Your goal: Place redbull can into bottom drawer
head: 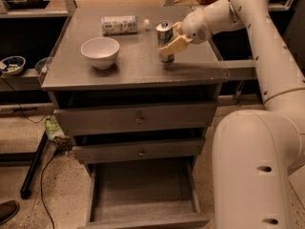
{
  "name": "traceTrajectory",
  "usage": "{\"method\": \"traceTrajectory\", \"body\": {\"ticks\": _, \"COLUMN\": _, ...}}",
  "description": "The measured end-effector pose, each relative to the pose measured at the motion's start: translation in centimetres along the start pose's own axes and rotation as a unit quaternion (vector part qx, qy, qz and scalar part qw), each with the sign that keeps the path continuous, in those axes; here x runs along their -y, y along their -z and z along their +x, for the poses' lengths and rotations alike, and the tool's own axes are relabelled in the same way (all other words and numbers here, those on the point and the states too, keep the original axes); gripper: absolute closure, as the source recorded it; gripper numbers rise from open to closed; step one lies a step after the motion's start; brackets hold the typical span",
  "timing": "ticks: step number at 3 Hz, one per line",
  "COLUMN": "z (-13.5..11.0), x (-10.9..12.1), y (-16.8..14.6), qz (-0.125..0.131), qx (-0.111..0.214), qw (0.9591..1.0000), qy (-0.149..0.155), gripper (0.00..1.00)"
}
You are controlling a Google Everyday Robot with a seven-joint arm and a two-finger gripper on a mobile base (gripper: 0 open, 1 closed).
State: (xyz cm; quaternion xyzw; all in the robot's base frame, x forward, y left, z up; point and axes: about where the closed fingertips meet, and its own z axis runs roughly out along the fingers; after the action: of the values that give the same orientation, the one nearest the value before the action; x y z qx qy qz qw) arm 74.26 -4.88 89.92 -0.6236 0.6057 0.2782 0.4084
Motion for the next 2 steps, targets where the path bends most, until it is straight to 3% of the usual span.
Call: {"method": "traceTrajectory", "body": {"ticks": 2, "z": -5.8, "x": -2.9, "y": 5.8, "qz": 0.056, "qx": -0.015, "qw": 0.9976, "qy": 0.038, "gripper": 1.00}}
